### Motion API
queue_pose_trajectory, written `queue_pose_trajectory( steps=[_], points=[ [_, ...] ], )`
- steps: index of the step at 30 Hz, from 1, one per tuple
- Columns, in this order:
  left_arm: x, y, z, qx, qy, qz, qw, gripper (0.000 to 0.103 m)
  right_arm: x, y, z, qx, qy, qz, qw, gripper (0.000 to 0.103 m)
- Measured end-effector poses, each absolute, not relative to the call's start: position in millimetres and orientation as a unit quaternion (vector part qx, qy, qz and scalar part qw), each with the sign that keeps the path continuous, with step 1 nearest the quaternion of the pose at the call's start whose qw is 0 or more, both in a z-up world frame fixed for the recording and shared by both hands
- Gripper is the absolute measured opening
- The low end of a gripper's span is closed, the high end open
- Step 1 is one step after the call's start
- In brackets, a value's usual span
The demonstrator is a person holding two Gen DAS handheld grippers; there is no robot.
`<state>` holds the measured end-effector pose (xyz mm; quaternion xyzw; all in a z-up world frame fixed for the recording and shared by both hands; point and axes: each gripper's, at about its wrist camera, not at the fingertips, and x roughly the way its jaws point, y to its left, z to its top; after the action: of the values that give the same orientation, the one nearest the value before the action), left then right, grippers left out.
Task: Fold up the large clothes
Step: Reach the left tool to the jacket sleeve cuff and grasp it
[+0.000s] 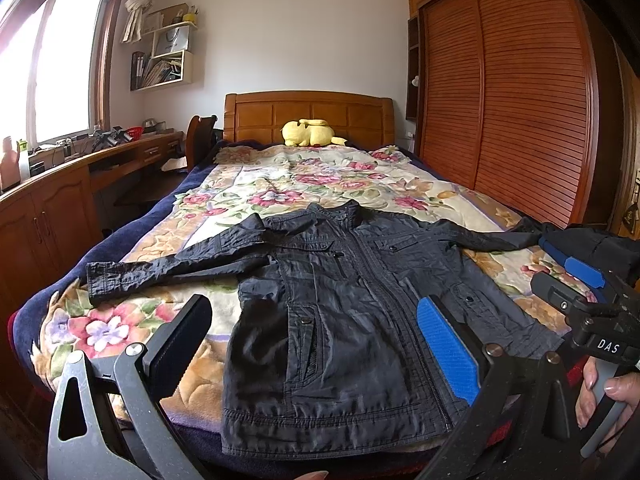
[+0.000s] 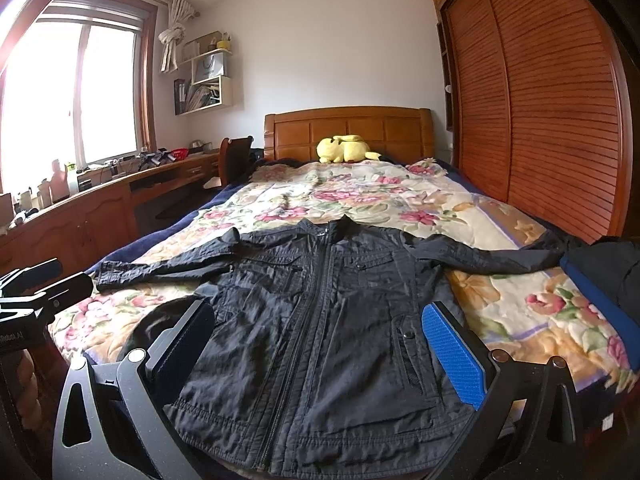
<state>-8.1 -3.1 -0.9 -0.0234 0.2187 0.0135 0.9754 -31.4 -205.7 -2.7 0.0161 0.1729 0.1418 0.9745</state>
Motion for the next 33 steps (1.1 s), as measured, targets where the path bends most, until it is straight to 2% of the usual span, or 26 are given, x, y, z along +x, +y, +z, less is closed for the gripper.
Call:
queue_pose_trajectory(
  steps=[17,33],
  points=[
    [10,37,-40,-0.041,0.253,0.041,0.966,0.103,7,-184,-13,-0.005,0.193,0.168,0.967,0.103],
    [40,91,-93,-0.074,0.293,0.08,0.95,0.103,80,-136,-55,-0.036,0.247,0.214,0.944,0.103]
  ],
)
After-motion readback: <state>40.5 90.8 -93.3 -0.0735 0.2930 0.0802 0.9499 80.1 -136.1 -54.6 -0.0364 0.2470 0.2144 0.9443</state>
